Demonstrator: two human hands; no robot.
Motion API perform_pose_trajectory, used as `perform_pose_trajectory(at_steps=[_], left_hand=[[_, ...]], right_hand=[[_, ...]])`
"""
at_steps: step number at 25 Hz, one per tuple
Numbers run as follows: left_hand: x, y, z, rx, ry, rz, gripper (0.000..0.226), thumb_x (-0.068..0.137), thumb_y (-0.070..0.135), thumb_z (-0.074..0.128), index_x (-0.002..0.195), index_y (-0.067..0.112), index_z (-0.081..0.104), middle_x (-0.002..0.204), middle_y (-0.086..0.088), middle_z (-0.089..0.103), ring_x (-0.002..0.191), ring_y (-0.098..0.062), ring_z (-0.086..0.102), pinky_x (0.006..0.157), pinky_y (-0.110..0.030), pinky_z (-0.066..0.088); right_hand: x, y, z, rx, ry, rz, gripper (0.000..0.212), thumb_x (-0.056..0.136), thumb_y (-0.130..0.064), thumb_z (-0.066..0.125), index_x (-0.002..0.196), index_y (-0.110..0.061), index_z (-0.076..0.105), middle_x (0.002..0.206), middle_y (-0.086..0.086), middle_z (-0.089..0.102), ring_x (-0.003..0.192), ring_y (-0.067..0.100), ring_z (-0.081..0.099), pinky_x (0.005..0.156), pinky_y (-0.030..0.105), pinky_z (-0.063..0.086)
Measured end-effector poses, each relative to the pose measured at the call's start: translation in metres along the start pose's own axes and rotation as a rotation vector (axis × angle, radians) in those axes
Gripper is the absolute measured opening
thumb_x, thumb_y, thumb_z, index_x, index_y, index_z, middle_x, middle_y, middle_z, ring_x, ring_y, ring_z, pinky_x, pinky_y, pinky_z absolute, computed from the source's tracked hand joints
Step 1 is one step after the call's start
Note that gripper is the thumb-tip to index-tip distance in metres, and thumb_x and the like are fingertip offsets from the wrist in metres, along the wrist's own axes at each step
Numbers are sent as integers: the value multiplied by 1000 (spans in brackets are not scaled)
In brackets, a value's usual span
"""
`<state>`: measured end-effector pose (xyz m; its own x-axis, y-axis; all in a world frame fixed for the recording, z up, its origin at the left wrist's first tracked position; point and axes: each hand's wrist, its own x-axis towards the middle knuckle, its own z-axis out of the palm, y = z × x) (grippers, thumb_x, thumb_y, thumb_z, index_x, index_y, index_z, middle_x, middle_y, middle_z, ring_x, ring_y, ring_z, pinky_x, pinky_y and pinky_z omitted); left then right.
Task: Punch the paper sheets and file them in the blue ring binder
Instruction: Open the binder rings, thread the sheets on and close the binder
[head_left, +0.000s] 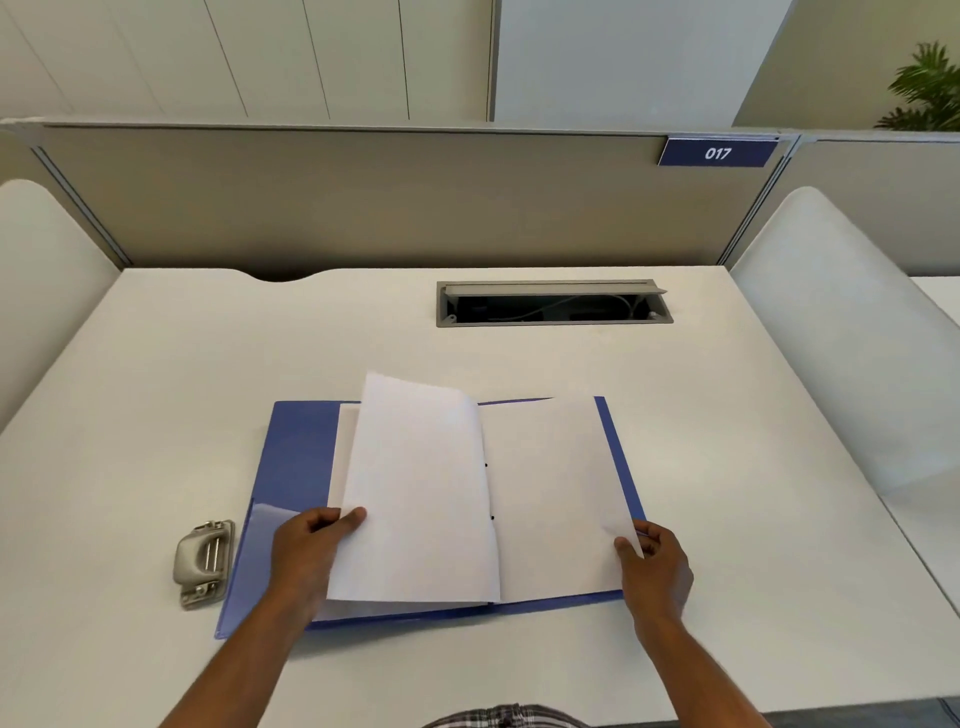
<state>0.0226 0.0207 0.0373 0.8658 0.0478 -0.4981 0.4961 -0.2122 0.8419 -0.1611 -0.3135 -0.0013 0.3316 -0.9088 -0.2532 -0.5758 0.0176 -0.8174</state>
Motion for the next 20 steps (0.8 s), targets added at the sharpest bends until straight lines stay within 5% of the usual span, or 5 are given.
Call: perform_pose_trajectory(at_steps=[4,8,13,16,20], left_hand=[[16,-19,-20,96,66,-65,21,72,29,86,75,11,76,82,-7,78,84,-33,72,84,-54,59],[19,-21,-18,251,139,-44,38,73,30,84,54,12,58,64,-10,68,64,-32,64,62,-39,48],[17,-31,-10,529,190,5,48,80,32,79,50,14,46,47,-3,50,48,-24,49,52,-30,34],[16,-28,-6,462,263,45,37,77,28,81,69,11,49,62,-4,54,56,-24,52,56,-31,41],[4,-6,9,557,335,178,39,81,34,76,107,15,53,107,-9,58,96,-35,59,78,-44,49]], right_hand=[[2,-1,0,-16,-18,10,26,91,-11,71,114,-18,64,99,-2,65,93,21,61,83,35,51],[1,-2,1,-36,-16,4,25,92,-12,70,115,-18,64,99,-1,64,91,21,60,80,33,47],[1,-4,2,-54,-22,20,25,91,-18,72,115,-20,64,101,-2,68,93,23,64,78,34,50],[3,-4,0,-37,-25,39,26,89,-18,73,114,-22,66,100,-2,69,91,21,63,78,34,50],[0,-11,-8,74,2,23,23,89,-15,74,109,-25,69,102,-1,72,97,23,67,86,41,56]])
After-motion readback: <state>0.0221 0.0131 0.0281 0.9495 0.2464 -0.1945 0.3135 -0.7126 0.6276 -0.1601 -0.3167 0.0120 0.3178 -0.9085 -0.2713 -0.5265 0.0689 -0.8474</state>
